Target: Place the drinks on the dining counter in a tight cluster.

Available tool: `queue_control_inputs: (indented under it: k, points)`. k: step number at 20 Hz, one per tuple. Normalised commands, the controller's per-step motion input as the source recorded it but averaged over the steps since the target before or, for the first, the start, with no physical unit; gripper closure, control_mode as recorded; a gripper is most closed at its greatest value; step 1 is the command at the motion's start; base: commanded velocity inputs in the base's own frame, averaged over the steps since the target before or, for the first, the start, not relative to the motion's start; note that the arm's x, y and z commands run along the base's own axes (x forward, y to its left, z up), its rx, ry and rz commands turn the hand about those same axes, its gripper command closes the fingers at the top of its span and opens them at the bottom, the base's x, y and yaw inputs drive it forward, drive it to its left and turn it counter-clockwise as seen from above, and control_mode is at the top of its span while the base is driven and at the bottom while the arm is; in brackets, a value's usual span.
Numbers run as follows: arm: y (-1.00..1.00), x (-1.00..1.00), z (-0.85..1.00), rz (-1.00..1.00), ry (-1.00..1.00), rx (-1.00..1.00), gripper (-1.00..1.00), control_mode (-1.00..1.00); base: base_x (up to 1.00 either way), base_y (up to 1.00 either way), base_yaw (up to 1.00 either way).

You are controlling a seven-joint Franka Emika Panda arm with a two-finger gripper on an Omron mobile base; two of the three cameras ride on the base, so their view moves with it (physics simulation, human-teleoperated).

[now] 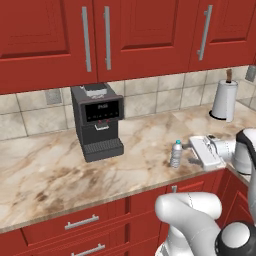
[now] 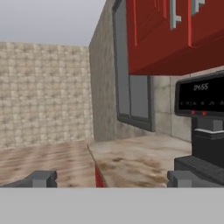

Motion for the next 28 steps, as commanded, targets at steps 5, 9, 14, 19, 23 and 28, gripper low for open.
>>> queue_control_inputs:
  k: [5, 9, 14, 19, 23, 28]
  points:
    - [-0.11, -0.16, 0.00, 0.00, -0.08, -0.04, -1.00, -1.00, 0.00, 0.00, 0.00]
    - [-0.15, -0.13, 0.00, 0.00, -0.08, -0.01, -1.00, -1.00, 0.00, 0.00, 0.00]
    - [-0.15, -0.03, 0.00, -0.02, -0.09, -0.01, -1.00, -1.00, 0.00, 0.00, 0.00]
    - [-0.21, 0.00, 0.00, -0.08, -0.02, 0.00, -1.00, -1.00, 0.00, 0.00, 0.00]
    - [-0.24, 0.07, 0.00, -0.11, 0.00, 0.00, -1.00, -1.00, 0.00, 0.00, 0.00]
    - [-0.22, 0.21, -0.04, -0.15, 0.02, 0.00, -1.00, -1.00, 0.00, 0.00, 0.00]
